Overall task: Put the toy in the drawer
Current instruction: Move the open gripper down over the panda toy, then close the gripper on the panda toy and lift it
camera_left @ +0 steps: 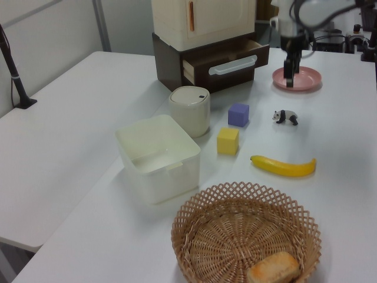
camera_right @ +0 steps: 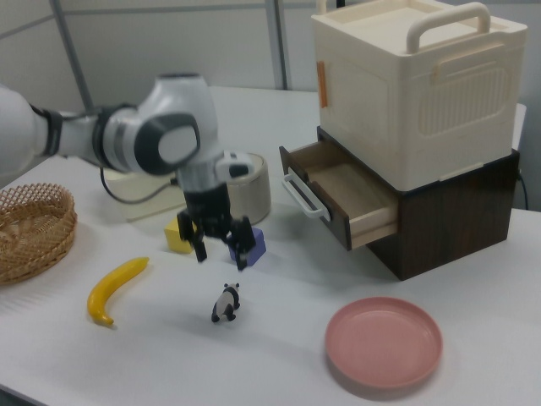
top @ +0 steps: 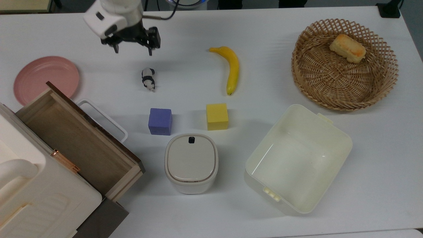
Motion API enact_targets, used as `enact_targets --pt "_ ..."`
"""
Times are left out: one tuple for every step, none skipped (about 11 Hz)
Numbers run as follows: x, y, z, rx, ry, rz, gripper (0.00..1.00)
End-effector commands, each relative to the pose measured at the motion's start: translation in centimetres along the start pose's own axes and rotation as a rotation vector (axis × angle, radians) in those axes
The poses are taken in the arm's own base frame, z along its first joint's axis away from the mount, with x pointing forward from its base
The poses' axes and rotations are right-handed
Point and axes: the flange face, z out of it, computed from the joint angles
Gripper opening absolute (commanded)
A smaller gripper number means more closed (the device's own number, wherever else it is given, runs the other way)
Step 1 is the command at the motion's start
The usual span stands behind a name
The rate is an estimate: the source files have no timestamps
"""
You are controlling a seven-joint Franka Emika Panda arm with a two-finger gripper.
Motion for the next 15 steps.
enact_targets --pt "0.9 -1.5 5.6 -0.011 -0.025 -0.061 1.00" --pt "1.4 -1.9 6.9 -0.011 -0.029 -0.069 1.00" --pt "1.7 -2.2 8.2 -0.009 -0.042 -0.075 1.00" --pt "2.2 -2.9 9.1 -0.010 -0.039 -0.087 0.87" --pt "2.5 -3.4 9.6 -0.012 -0.039 -0.091 0.72" --pt "2.6 -3.8 9.9 -0.011 -0.035 -0.094 0.58" --pt "2.8 -4.0 10.5 -0.011 -0.037 -0.096 0.43" --pt "2.9 -4.2 10.6 -0.012 -0.037 -0.085 0.32" --pt "3.0 -4.3 10.2 -0.013 -0.032 -0.081 0.20" --pt "3.1 -4.1 9.2 -0.015 -0.020 -0.080 0.18" --pt "3.4 -3.7 7.4 -0.018 0.003 -0.077 0.18" --pt "3.6 -3.2 5.9 -0.021 -0.007 -0.077 0.18" --pt "4.3 -2.8 3.8 -0.024 0.000 -0.068 0.18" --pt "5.0 -2.3 1.9 -0.029 0.017 -0.059 0.18" --pt "5.7 -1.7 0.0 -0.036 0.052 -0.050 0.18"
